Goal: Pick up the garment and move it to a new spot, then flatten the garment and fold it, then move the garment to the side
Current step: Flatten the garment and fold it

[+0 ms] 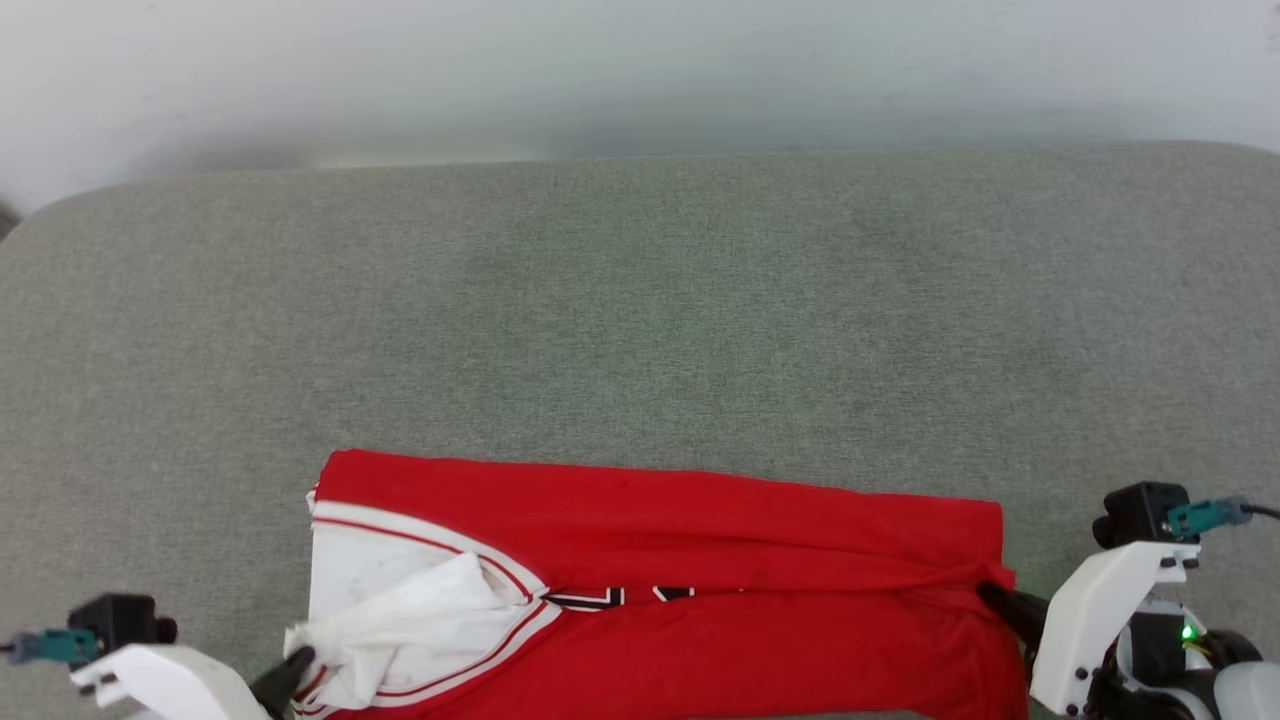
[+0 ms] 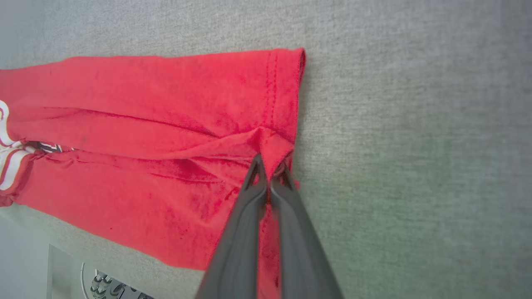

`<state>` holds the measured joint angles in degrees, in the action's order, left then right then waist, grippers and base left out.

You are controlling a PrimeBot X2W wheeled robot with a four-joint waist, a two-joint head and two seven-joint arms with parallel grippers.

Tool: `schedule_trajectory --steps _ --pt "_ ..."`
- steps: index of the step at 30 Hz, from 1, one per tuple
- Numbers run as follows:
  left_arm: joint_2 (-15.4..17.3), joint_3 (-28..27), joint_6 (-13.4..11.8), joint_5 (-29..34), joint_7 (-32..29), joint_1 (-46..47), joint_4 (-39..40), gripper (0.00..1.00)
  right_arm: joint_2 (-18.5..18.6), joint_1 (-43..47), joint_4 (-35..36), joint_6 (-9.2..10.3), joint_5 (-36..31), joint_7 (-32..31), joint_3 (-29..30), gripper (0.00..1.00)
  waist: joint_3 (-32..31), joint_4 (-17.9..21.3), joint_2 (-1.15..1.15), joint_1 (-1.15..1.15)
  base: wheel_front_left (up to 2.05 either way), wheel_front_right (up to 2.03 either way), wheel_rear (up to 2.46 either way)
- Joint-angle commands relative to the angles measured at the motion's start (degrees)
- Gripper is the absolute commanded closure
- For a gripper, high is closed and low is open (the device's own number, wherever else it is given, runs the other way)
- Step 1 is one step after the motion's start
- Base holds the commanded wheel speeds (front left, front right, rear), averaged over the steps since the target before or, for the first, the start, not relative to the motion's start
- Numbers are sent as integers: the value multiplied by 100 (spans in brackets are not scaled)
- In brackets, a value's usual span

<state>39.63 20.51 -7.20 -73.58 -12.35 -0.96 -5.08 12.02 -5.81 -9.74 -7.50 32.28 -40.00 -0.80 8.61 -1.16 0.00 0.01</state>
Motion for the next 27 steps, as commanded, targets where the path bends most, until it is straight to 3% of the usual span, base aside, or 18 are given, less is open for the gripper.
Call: schedule_trajectory --steps 1,2,3,4,5,13,20,27 --pt "-51 14 -32 -26 39 -99 28 100 -43 90 -25 2 -39 67 8 100 -8 15 0 -1 0 0 0" --pt "-96 11 -28 -44 84 -160 33 100 -79 157 -44 2 -49 126 10 44 -7 23 0 -1 0 0 0" --pt "-212 -18 14 -149 139 -210 39 100 -118 199 -65 2 -69 200 13 0 -3 32 0 -1 0 0 0" --pt "-268 -1 57 -157 181 -272 34 62 -142 242 -80 2 -82 261 -16 0 -1 50 0 -1 0 0 0" --pt "-289 -6 67 -131 251 -317 1 0 -167 284 -91 2 -98 341 -18 0 0 63 0 -1 0 0 0" --pt "-523 -188 61 444 1371 -252 206 0 -204 520 474 2 -59 797 98 0 -114 72 0 -1 0 0 0" --pt "-558 -299 -325 1273 2266 -1 752 0 -55 551 1224 2 -144 429 593 0 -280 23 0 -1 0 0 0" --pt "-637 -121 -886 2433 2638 285 1382 0 63 469 1139 2 -306 -278 1110 0 -345 -136 0 -1 0 0 0"
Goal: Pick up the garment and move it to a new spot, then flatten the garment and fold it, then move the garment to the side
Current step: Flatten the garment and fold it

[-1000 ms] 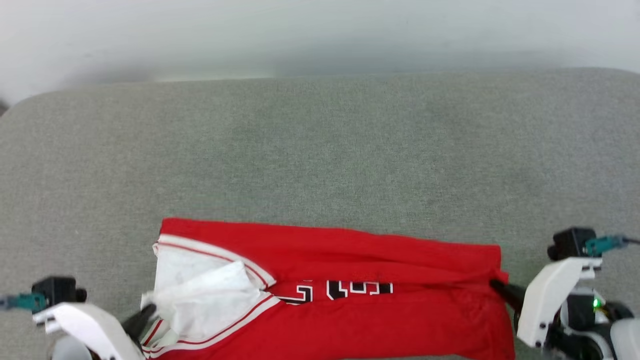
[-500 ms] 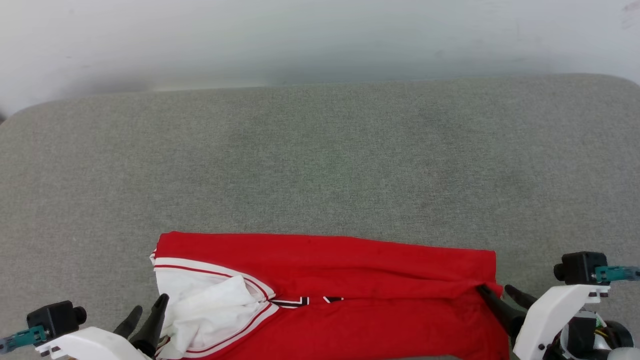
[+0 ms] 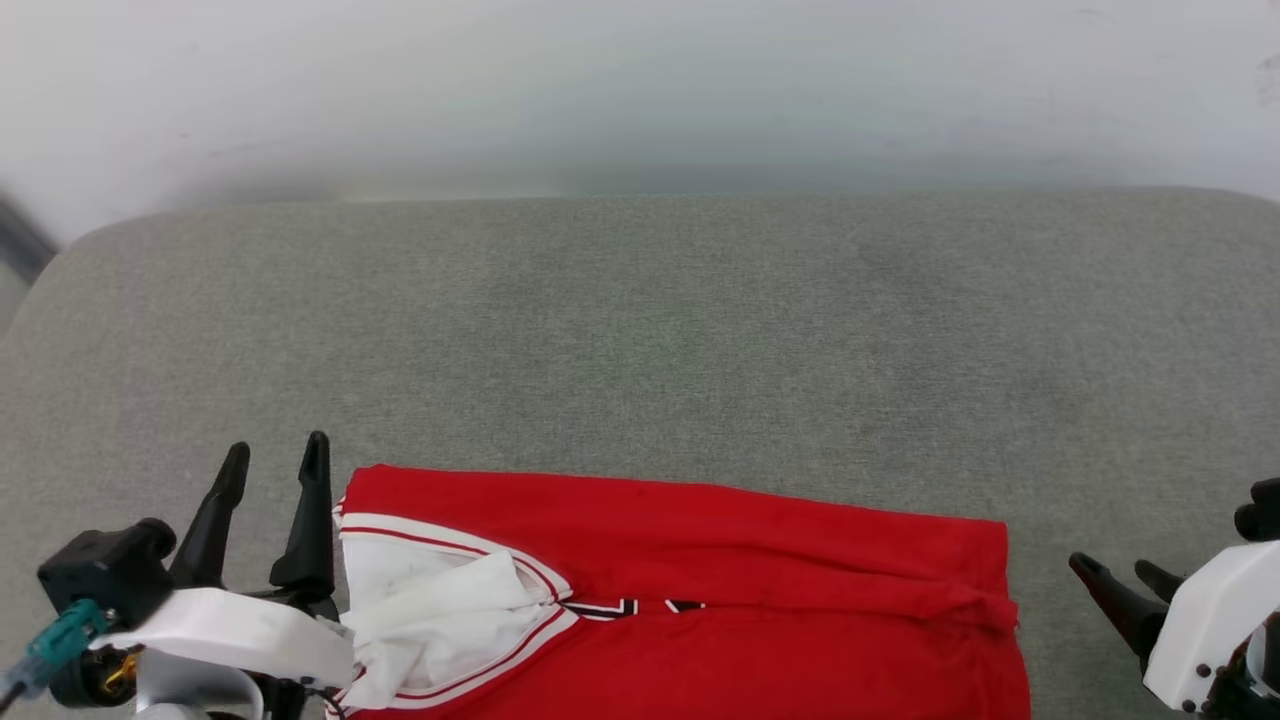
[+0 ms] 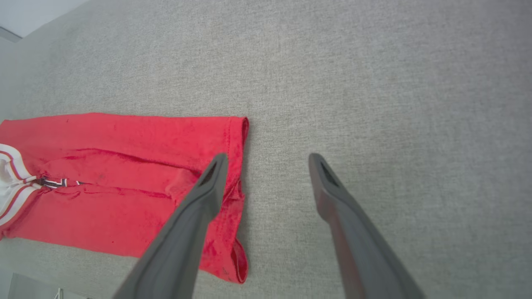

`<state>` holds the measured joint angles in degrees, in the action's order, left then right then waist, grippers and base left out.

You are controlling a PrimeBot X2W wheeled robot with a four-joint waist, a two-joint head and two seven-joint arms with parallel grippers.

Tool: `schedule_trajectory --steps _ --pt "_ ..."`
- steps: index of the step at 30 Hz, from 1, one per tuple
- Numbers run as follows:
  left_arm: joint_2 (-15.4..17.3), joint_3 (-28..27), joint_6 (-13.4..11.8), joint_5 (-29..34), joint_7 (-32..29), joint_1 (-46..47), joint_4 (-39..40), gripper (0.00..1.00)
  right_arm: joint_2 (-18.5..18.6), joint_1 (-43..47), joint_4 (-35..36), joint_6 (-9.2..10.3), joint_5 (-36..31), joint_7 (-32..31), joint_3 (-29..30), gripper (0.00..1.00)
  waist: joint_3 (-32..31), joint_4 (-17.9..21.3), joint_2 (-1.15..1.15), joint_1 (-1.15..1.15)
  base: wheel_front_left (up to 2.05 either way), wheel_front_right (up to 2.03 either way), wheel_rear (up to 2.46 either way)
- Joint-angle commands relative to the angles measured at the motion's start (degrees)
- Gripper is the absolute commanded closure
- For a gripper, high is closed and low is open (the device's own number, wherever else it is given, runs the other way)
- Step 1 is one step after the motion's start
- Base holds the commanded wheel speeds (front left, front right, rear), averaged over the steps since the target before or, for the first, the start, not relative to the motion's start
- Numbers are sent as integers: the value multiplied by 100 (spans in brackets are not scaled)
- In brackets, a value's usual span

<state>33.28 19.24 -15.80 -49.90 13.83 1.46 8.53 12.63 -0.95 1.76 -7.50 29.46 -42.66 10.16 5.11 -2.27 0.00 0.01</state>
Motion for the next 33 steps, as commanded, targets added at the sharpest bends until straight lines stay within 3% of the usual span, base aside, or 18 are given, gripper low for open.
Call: schedule_trajectory --steps 1,6,16,17,18,33 --pt "-26 48 -93 182 39 73 86 0 -16 -29 -66 2 -14 -80 33 0 20 -54 0 -1 0 0 0" --pt "-67 208 -370 747 82 177 370 0 -168 -150 -380 2 65 -251 -69 0 173 -187 0 -1 0 0 0" --pt "-33 401 -444 943 -64 267 637 0 -418 -127 -1236 3 132 -524 -467 1 422 -395 0 -1 0 0 0" --pt "-36 403 -458 942 -63 250 645 0 -454 -116 -1276 2 155 -537 -515 40 424 -398 0 -1 0 0 0" --pt "-45 408 -469 943 -60 237 648 0 -484 -113 -1308 2 191 -556 -549 98 425 -399 0 -1 0 0 0" --pt "55 454 -662 1035 -139 -10 574 0 -26 -449 -956 2 121 -409 -556 100 -27 -161 0 -1 0 0 0"
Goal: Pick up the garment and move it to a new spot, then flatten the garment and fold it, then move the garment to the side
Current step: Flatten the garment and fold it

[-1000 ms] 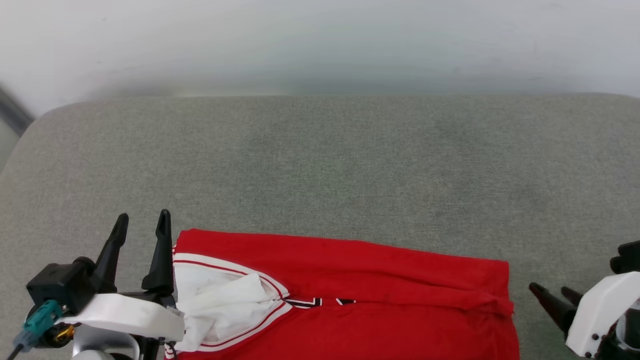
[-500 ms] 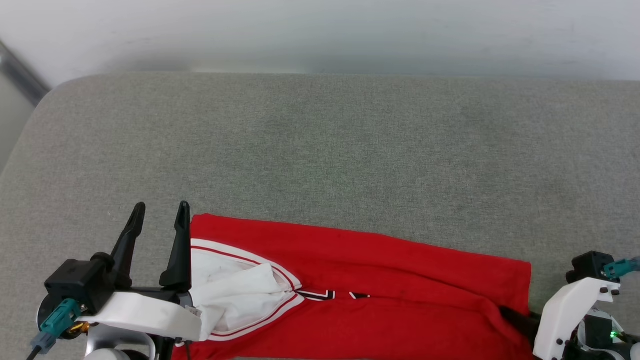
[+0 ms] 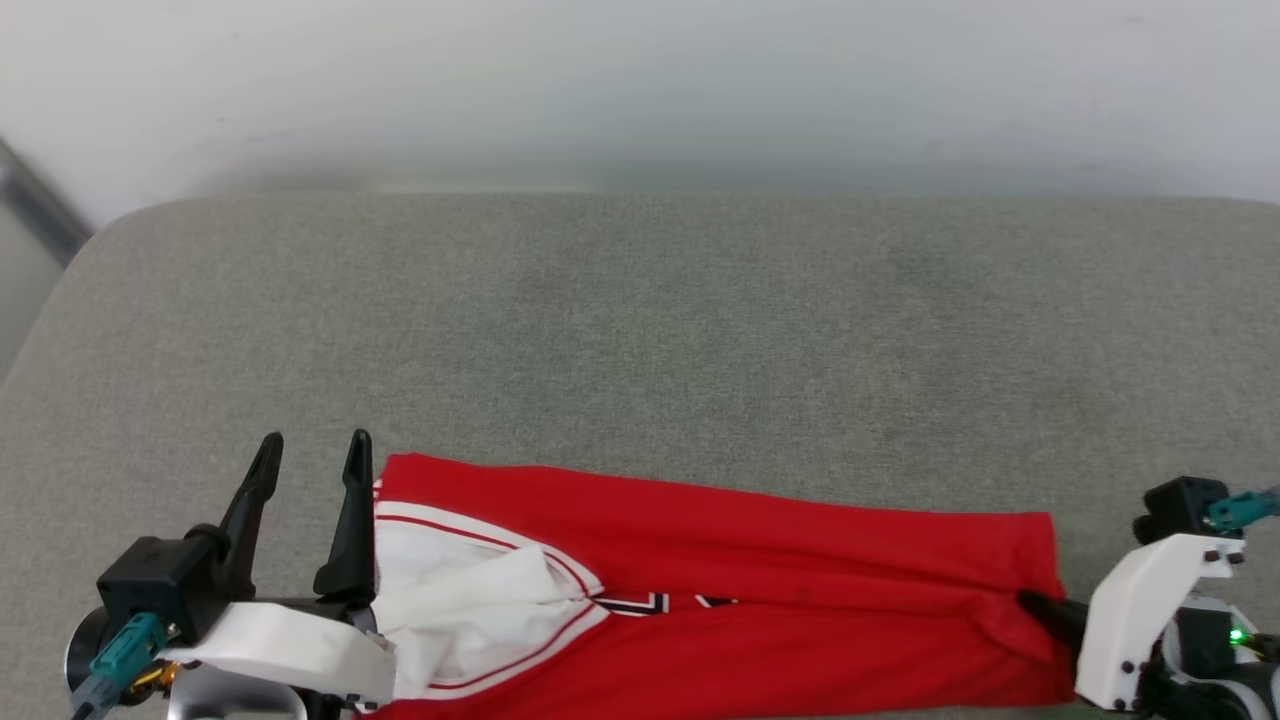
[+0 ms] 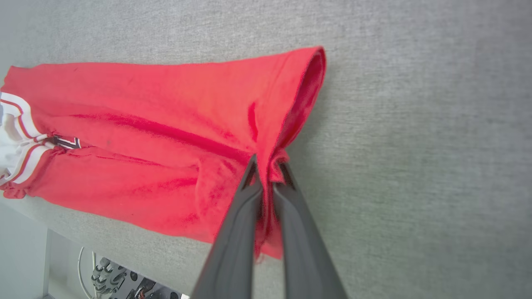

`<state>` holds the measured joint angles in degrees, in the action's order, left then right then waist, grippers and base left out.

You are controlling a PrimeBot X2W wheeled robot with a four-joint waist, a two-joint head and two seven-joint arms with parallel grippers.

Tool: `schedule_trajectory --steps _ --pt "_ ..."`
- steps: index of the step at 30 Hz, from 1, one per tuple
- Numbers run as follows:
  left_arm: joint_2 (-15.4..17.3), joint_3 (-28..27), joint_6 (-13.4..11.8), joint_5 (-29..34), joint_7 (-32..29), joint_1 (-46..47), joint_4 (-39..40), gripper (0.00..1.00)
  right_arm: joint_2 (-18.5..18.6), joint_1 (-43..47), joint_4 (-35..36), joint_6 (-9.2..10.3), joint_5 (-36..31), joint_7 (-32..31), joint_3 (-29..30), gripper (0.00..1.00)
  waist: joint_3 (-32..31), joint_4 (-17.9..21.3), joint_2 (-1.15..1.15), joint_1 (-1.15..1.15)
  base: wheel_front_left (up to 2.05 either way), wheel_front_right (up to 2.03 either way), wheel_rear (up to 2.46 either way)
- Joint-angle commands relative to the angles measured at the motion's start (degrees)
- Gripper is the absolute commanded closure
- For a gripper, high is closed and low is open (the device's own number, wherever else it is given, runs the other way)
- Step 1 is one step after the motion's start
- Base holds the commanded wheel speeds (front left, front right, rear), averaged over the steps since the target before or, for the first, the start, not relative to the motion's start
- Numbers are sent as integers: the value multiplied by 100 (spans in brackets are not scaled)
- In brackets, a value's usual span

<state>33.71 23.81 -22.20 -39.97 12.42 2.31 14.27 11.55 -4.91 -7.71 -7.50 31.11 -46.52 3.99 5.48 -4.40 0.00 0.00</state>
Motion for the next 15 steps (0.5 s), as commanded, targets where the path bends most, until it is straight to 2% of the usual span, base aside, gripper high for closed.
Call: schedule_trajectory --steps 1,6,11,13,15 --pt "24 -9 -49 50 4 -114 15 0 113 -50 -18 3 -45 -11 111 100 -87 77 0 0 0 0 0" --pt "50 -17 -105 50 6 -215 74 0 304 76 -98 2 -109 13 599 100 -152 180 0 0 0 0 0" --pt "66 -23 -146 41 -2 -260 103 0 371 207 -13 2 -229 -11 1384 100 -157 264 0 0 0 0 0" --pt "53 -23 -152 26 6 -278 111 0 255 218 68 2 -217 -74 1658 100 -143 300 0 0 0 0 0" --pt "42 -22 -147 19 15 -290 104 0 -36 168 104 2 -57 -259 1918 100 -137 327 0 0 0 0 0"
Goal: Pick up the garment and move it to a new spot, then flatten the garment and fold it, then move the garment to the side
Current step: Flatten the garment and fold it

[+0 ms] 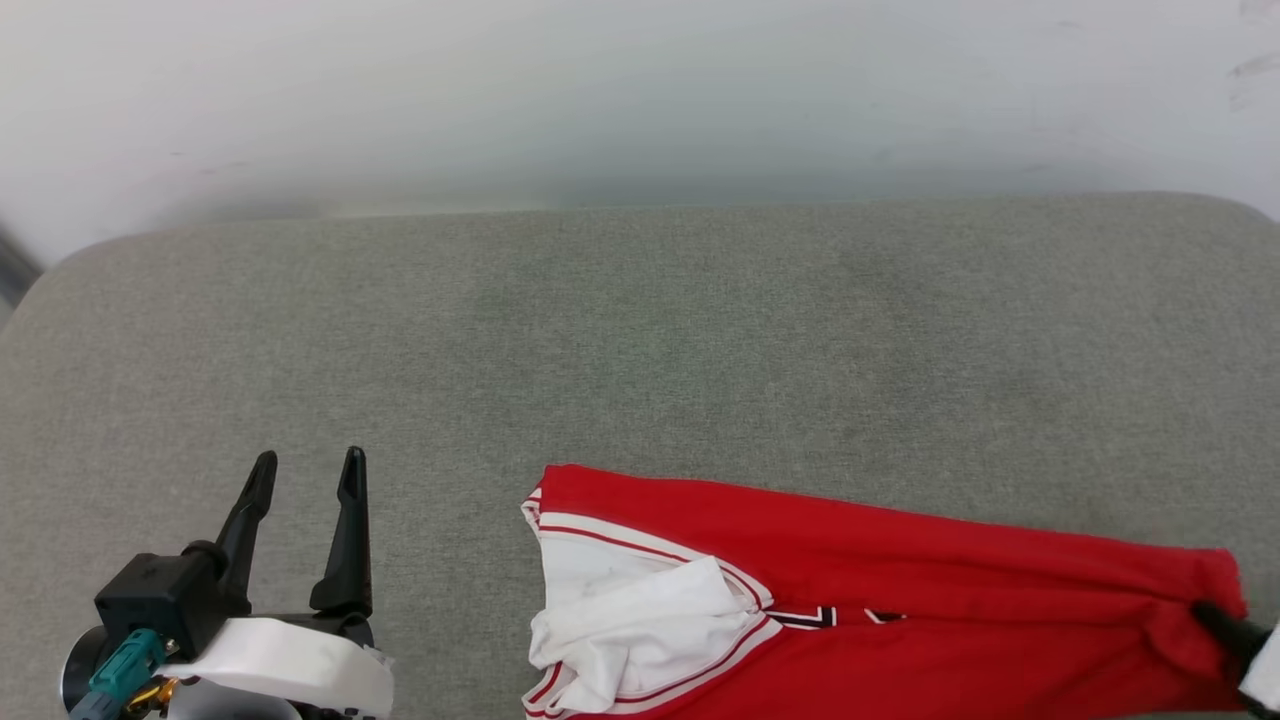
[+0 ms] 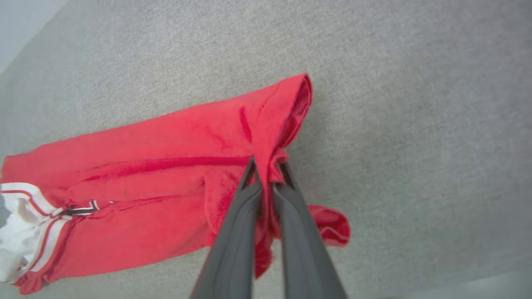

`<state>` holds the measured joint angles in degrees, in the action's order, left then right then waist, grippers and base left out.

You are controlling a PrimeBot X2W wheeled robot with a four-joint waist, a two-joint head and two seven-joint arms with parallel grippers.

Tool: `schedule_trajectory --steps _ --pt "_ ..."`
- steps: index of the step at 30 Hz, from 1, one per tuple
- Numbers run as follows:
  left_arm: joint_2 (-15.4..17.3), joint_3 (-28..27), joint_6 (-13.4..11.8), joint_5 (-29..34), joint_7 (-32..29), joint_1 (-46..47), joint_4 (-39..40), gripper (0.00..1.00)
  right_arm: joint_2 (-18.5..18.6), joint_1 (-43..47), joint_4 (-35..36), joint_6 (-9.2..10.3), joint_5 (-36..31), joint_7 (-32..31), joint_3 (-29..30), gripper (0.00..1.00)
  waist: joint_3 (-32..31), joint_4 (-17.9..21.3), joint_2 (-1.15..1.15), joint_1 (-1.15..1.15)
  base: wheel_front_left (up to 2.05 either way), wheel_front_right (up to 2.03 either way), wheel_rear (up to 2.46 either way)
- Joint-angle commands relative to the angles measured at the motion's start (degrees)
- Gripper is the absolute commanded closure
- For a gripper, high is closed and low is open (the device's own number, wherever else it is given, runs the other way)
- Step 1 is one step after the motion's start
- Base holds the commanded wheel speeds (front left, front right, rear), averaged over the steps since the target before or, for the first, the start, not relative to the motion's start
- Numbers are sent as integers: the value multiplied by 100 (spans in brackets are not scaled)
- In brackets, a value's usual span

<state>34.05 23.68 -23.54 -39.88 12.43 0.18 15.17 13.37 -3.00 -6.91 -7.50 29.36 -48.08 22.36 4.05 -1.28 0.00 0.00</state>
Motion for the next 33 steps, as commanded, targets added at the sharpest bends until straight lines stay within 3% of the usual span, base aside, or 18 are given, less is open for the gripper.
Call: schedule_trajectory --steps 1,6,9,12,15,20,28,31,32,33 --pt "8 -8 -13 9 14 -78 14 0 -217 -24 24 2 118 -103 81 100 6 15 0 0 0 0 0" --pt "-20 4 20 -11 29 -39 -9 0 -936 -244 -10 1 1271 -1083 442 100 5 -5 0 0 0 0 0" --pt "-9 31 57 -14 -4 39 -26 0 -1050 -297 -149 1 2170 -1562 400 100 4 -74 0 0 0 0 0" --pt "-23 78 82 -11 -28 105 -45 0 -1059 -329 -560 1 3279 -1688 -33 100 -8 -178 0 0 0 0 0" --pt "-51 111 109 -4 -43 147 -67 0 -1048 -405 -858 1 4029 -1517 -642 100 -16 -296 0 0 0 0 0" --pt "-113 195 151 5 -55 224 -103 0 -1053 -591 -1183 1 4706 -870 -1831 100 5 -553 0 0 0 0 0" --pt "-216 273 224 31 -16 392 -157 0 -1050 -1179 -1580 1 5106 83 -3395 100 265 -972 0 0 0 0 0" --pt "-281 274 254 32 19 434 -200 0 -1048 -1436 -1810 1 4836 444 -3746 100 400 -1063 0 0 0 0 0" --pt "-304 275 263 32 37 458 -227 0 -1048 -1511 -1930 1 4619 572 -3836 93 435 -1085 0 0 0 0 0" --pt "-321 271 269 31 43 491 -241 0 -1050 -1577 -2027 1 4469 664 -3923 65 471 -1105 0 0 0 0 0"
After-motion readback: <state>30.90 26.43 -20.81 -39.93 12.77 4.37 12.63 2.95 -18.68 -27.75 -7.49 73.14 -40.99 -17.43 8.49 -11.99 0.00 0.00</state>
